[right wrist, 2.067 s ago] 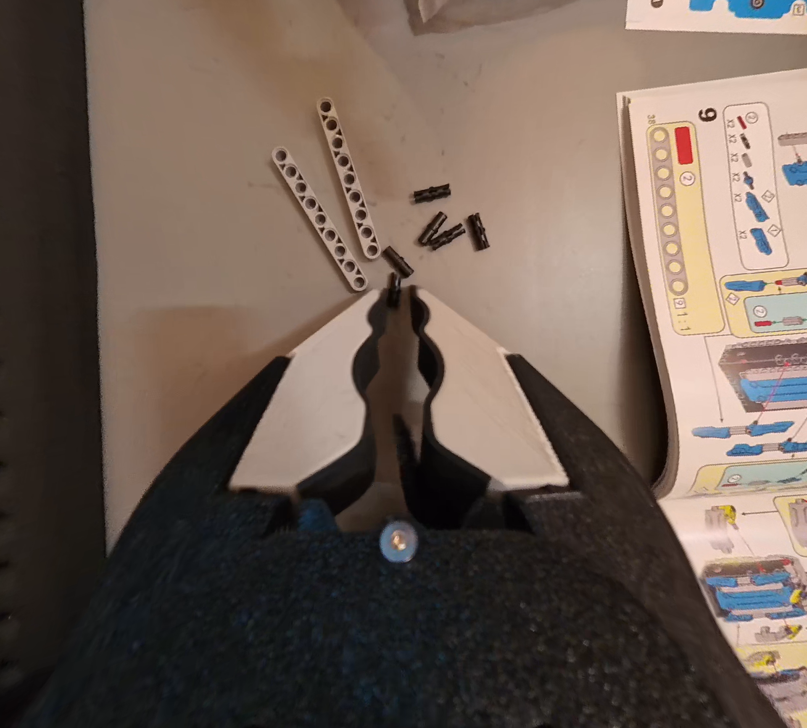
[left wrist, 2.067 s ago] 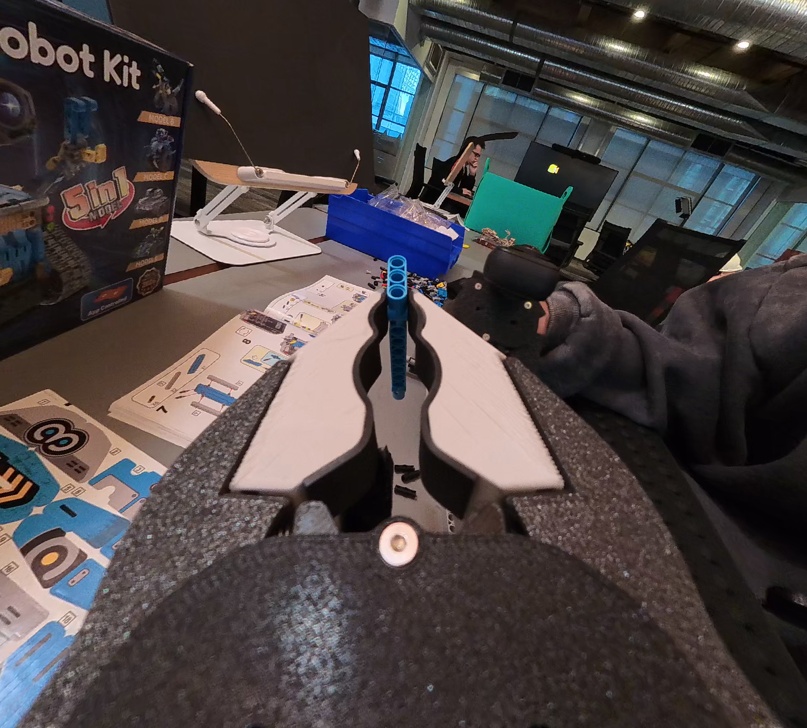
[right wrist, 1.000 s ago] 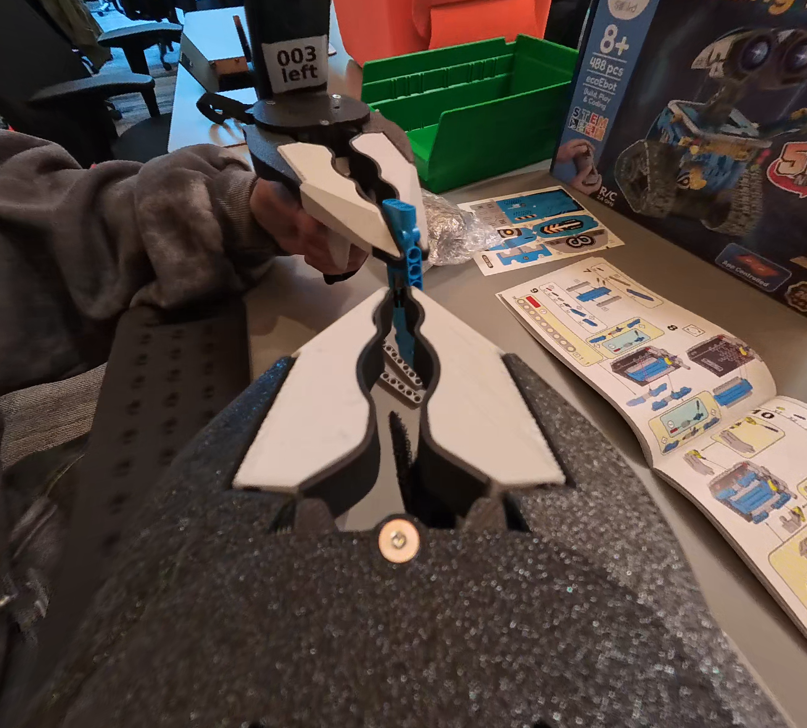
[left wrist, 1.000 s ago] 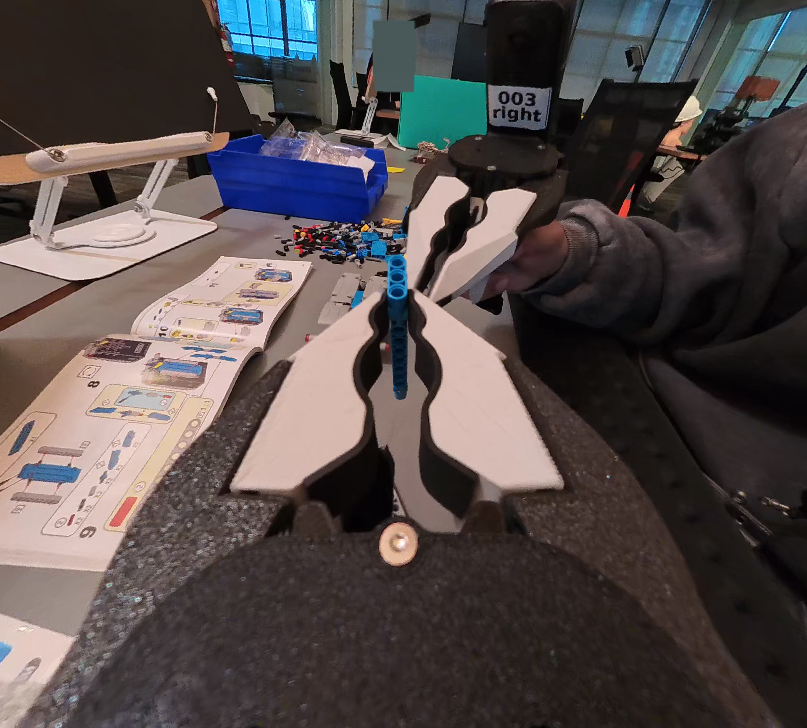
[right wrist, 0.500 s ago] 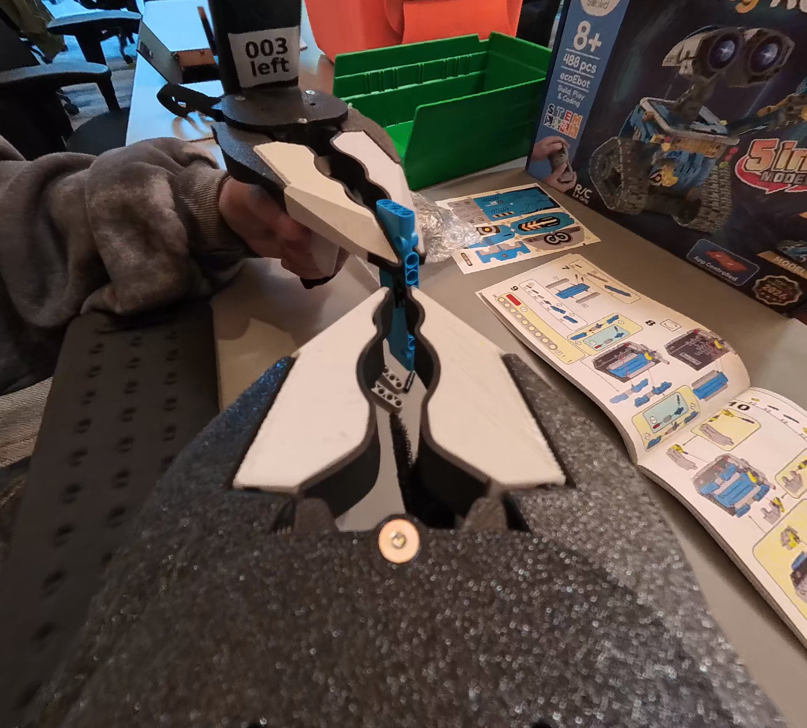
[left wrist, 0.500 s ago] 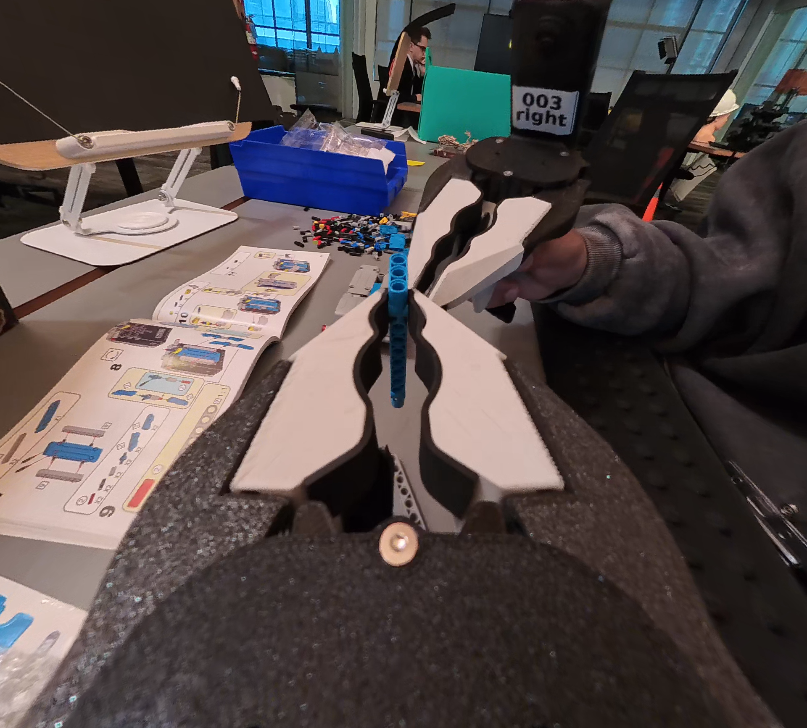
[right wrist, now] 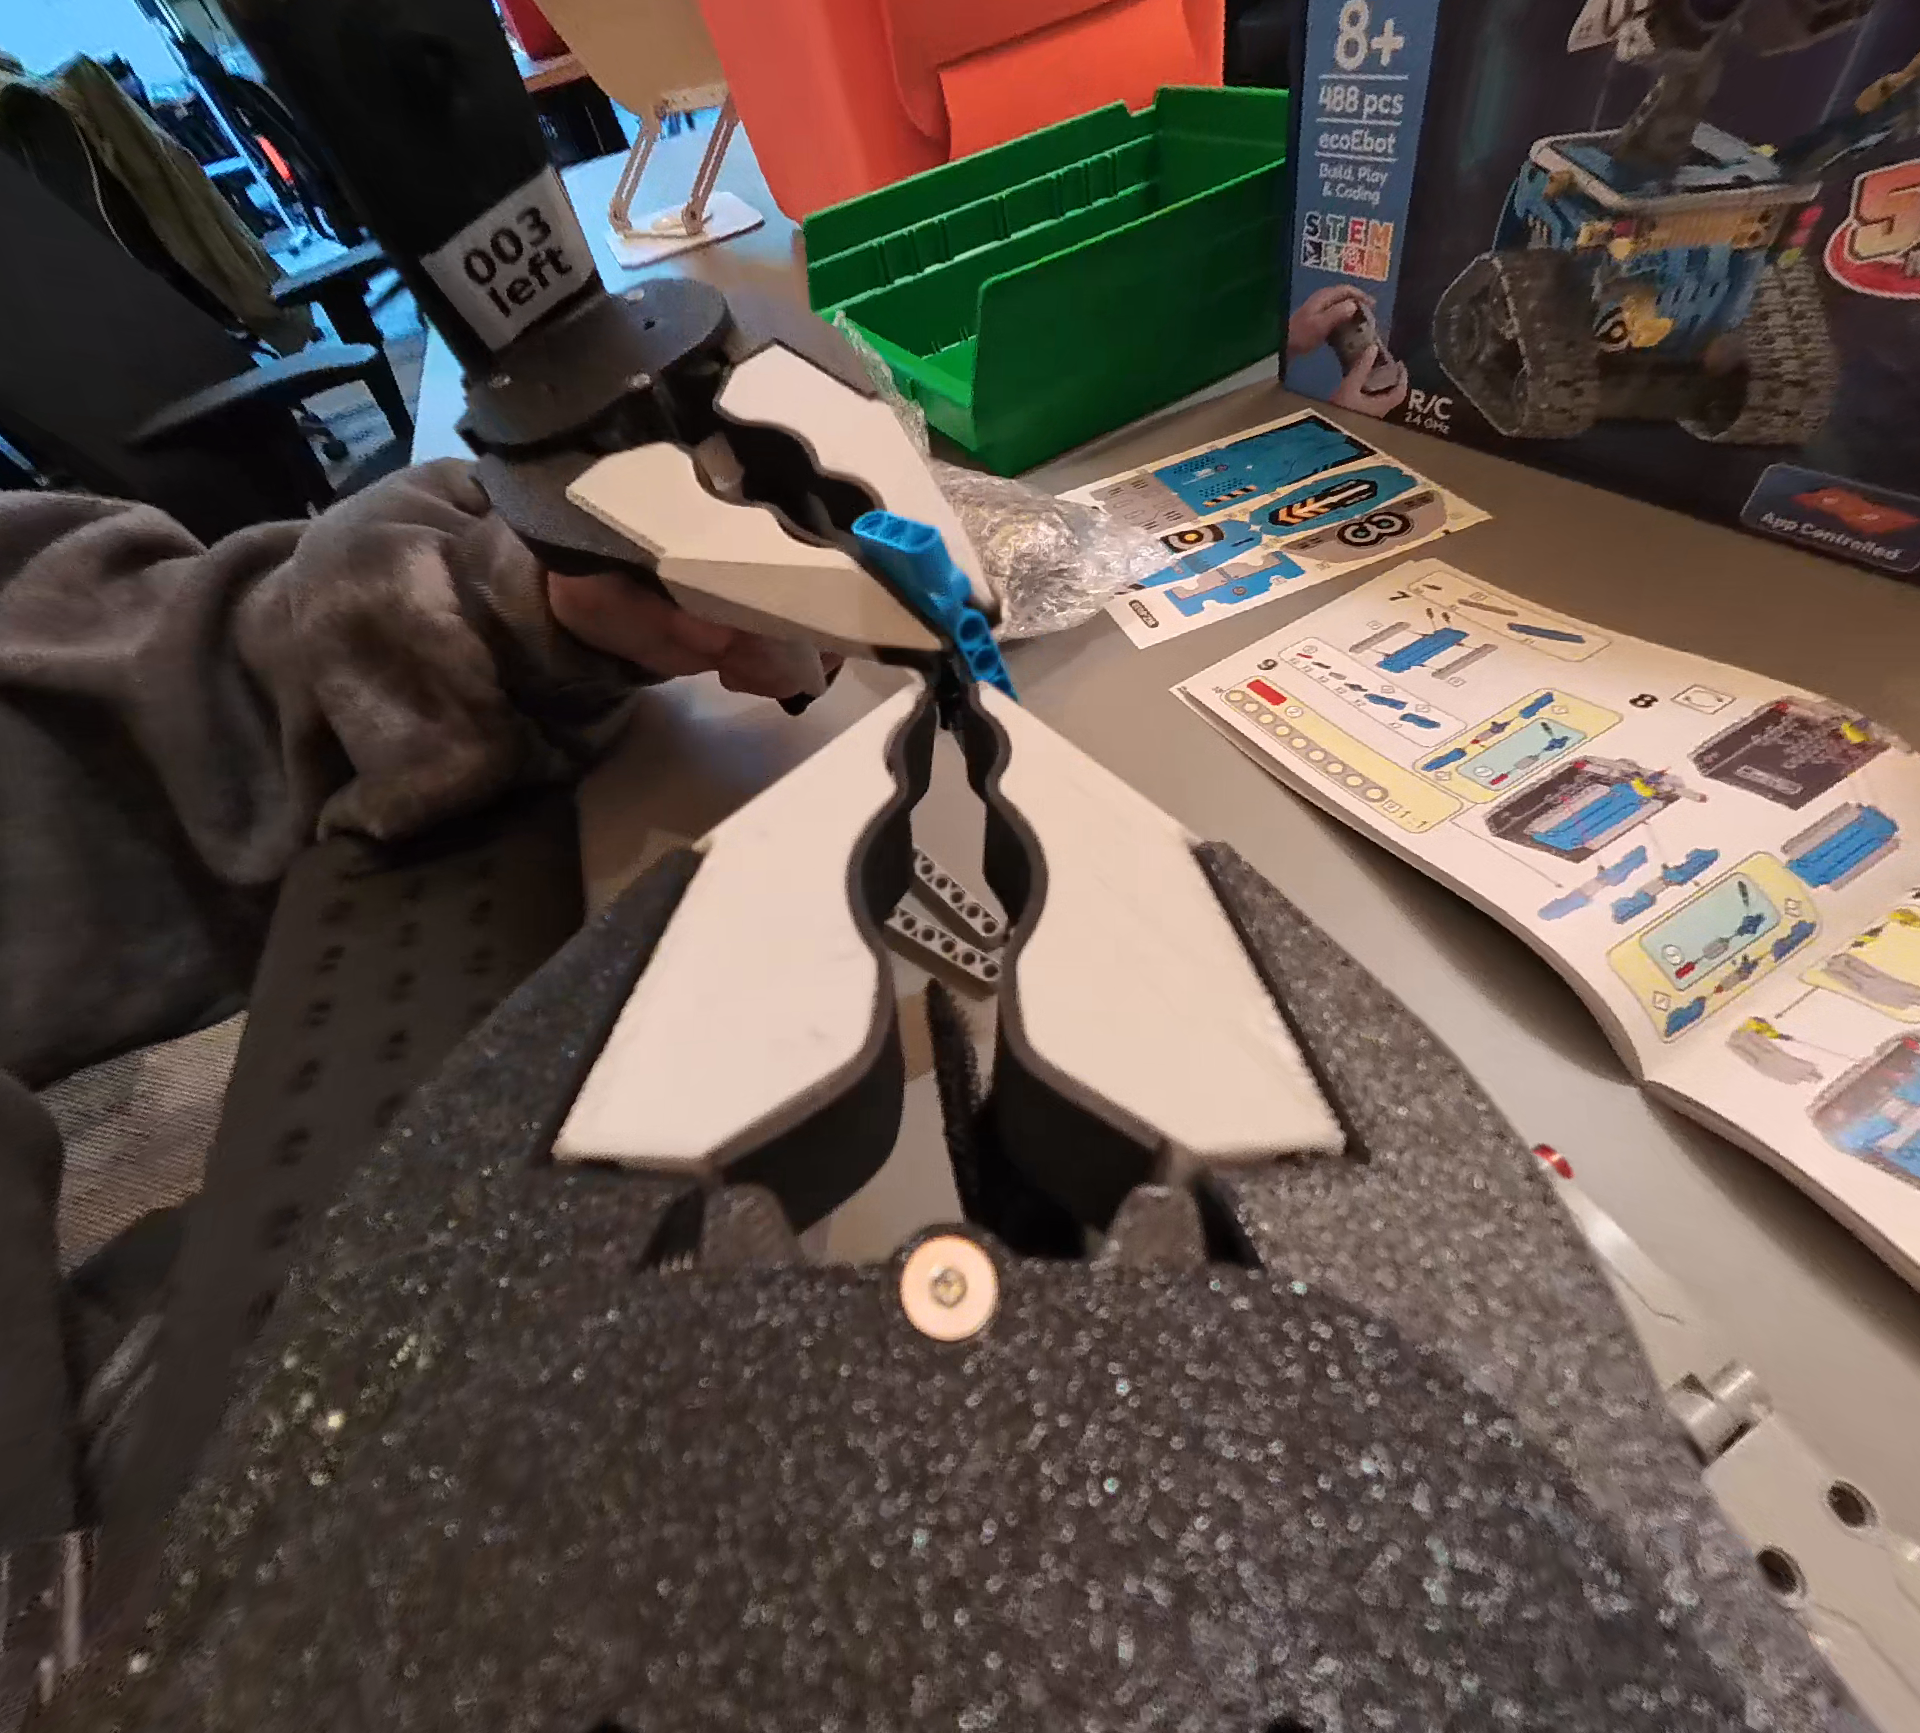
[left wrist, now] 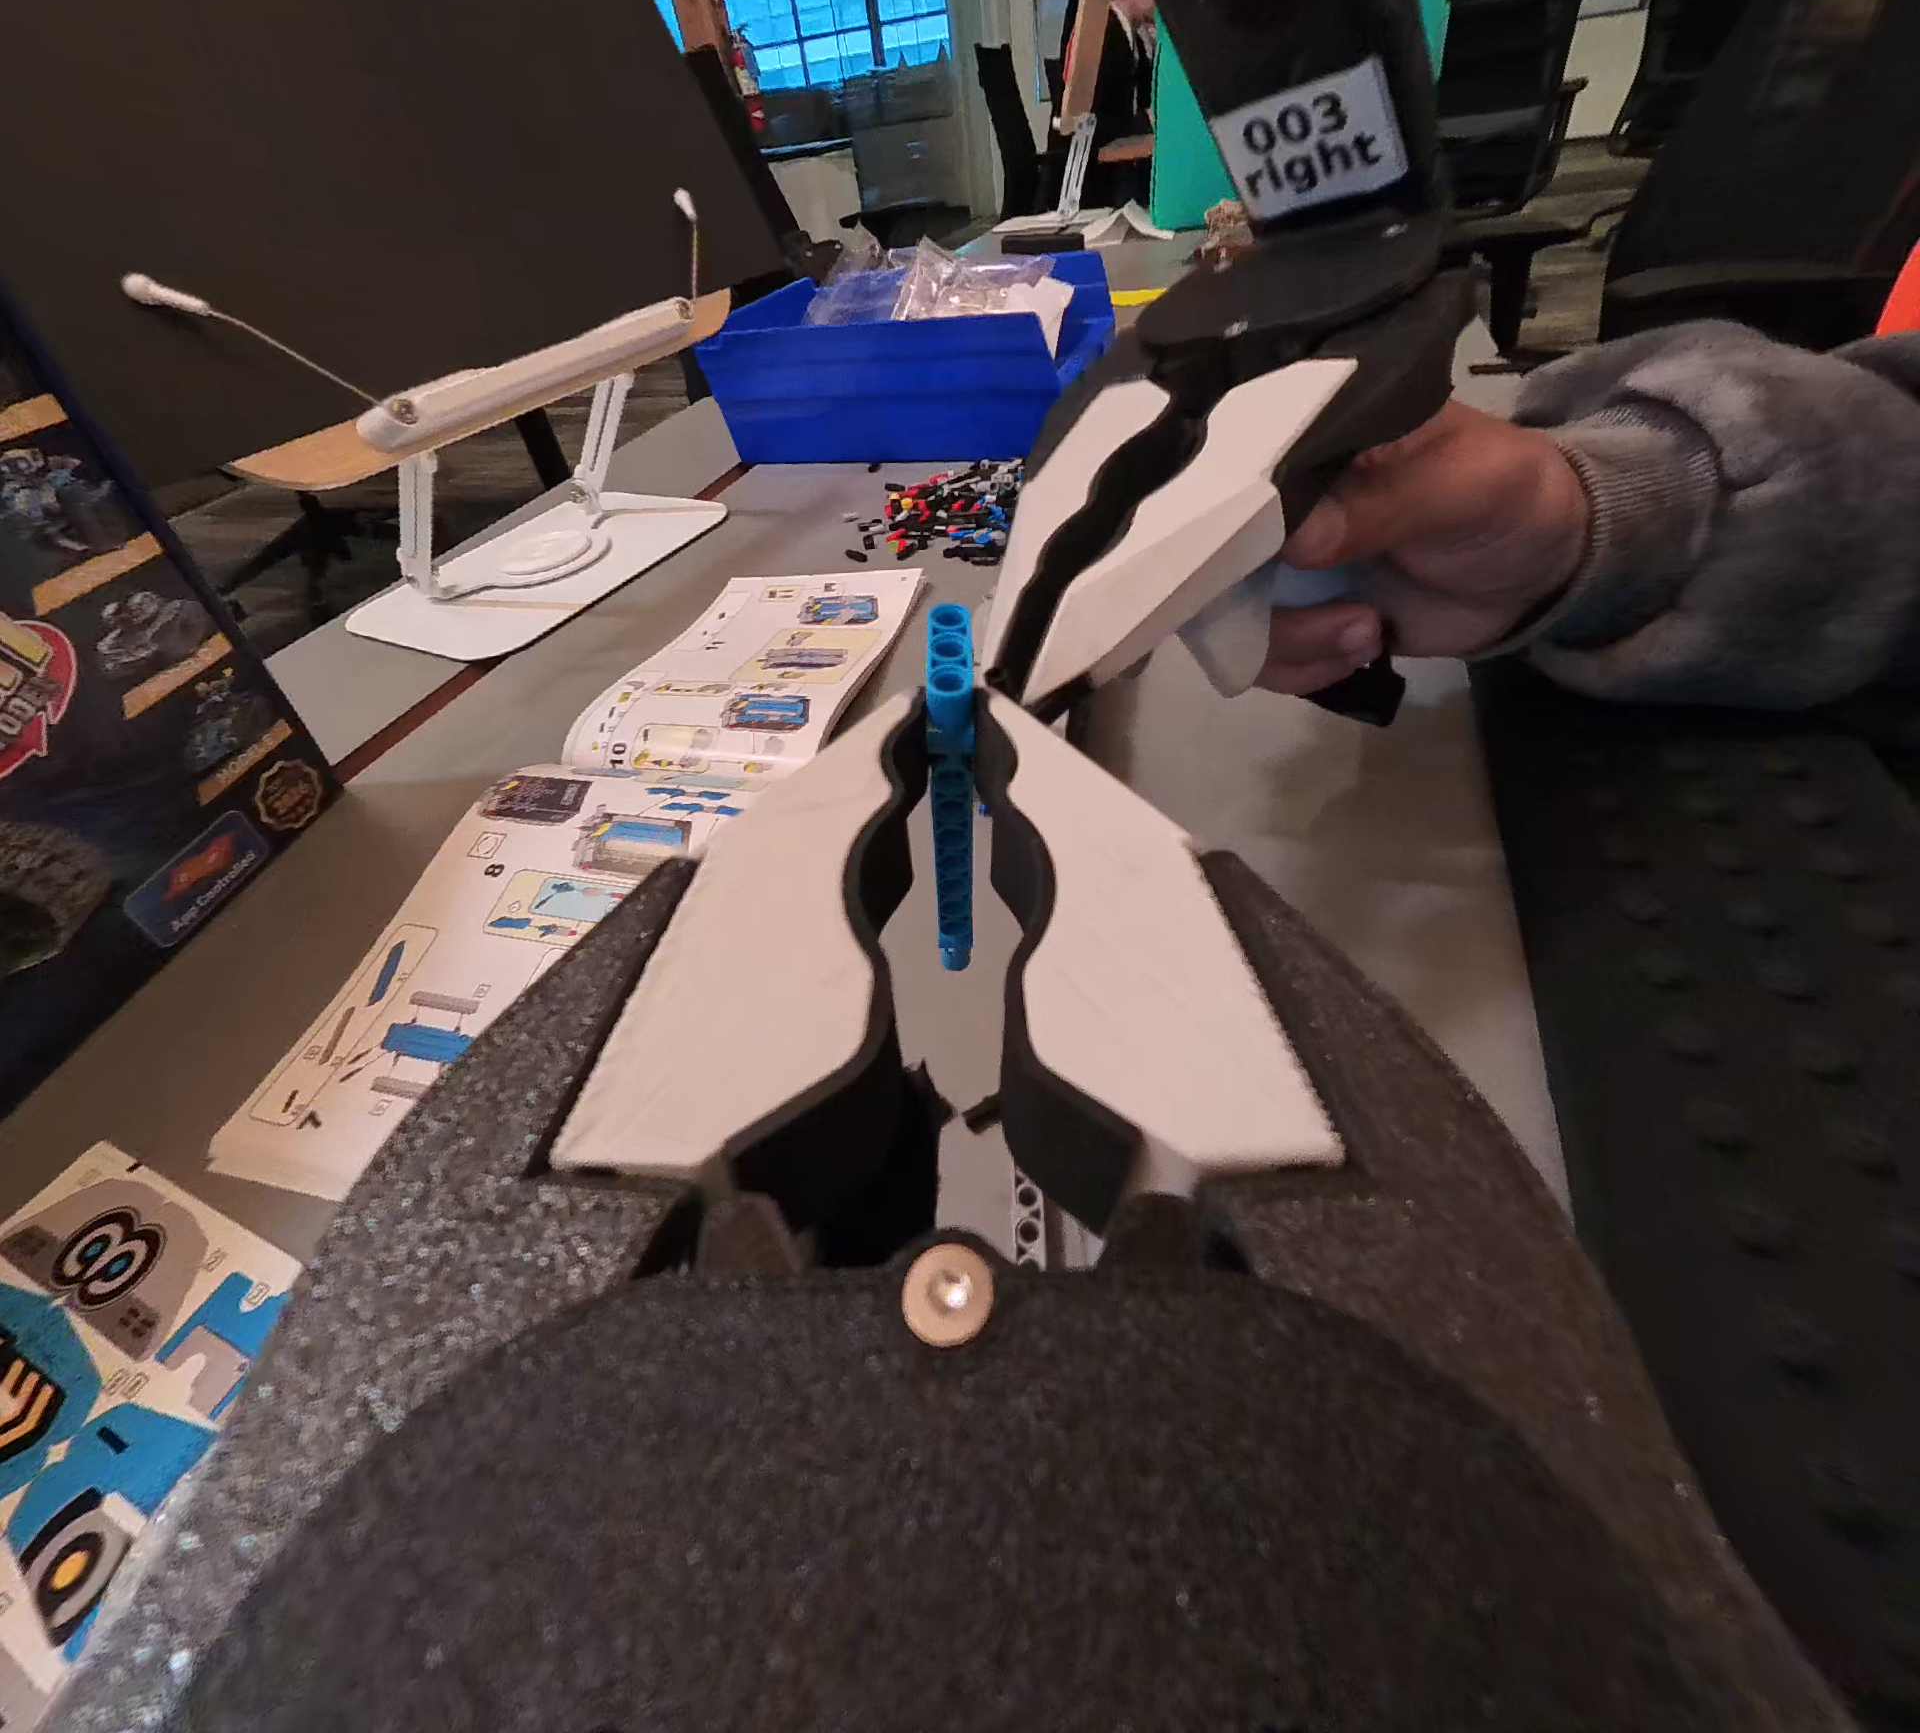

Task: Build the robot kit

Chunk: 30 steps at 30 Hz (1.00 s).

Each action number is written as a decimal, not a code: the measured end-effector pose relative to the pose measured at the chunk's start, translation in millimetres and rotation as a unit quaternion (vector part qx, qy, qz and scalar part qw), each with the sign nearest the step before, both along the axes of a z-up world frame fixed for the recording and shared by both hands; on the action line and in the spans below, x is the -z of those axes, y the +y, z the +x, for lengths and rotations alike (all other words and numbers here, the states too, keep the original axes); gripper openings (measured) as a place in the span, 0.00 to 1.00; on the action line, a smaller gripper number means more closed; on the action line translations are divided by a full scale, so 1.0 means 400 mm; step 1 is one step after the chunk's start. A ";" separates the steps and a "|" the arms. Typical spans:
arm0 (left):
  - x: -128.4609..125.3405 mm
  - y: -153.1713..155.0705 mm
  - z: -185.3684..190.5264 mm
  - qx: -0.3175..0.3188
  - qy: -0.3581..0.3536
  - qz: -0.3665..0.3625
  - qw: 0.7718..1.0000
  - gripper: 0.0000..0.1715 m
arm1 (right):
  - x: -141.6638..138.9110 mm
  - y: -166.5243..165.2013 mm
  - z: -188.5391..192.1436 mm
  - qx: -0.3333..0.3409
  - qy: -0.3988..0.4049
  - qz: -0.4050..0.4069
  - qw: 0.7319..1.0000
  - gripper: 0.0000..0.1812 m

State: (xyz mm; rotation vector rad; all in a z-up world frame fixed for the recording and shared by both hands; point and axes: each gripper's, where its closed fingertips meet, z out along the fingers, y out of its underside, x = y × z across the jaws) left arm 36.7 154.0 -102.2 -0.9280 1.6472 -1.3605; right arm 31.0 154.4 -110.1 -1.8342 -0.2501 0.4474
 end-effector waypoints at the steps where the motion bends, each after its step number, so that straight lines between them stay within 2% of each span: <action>1: 0.002 -0.001 0.001 -0.001 0.000 0.005 1.000 0.04 | 0.005 0.001 -0.001 0.002 -0.015 -0.002 1.000 0.02; 5: 0.004 -0.003 0.000 0.001 0.002 0.005 1.000 0.04 | 0.007 0.001 -0.002 0.007 -0.036 0.001 0.999 0.02; 14: 0.051 -0.015 0.003 -0.023 0.002 0.150 0.988 0.04 | 0.058 0.000 0.000 0.017 -0.132 -0.030 0.991 0.02; 19: 0.063 -0.026 0.005 -0.026 0.000 0.180 0.983 0.03 | 0.070 -0.009 0.002 0.014 -0.137 -0.035 0.990 0.02; 22: 0.047 -0.027 0.001 -0.011 -0.005 0.136 0.991 0.04 | 0.058 -0.016 -0.004 -0.004 -0.097 -0.034 0.995 0.02; 25: -0.014 -0.025 -0.021 0.043 -0.010 -0.017 0.999 0.03 | -0.013 -0.033 -0.019 -0.040 -0.059 0.030 0.997 0.02; 28: -0.060 -0.032 -0.051 0.117 -0.011 -0.140 0.983 0.04 | -0.103 -0.063 -0.030 -0.068 -0.025 0.130 0.989 0.02; 30: -0.073 -0.044 -0.064 0.152 -0.009 -0.184 0.971 0.04 | -0.124 -0.072 -0.038 -0.077 -0.028 0.153 0.985 0.01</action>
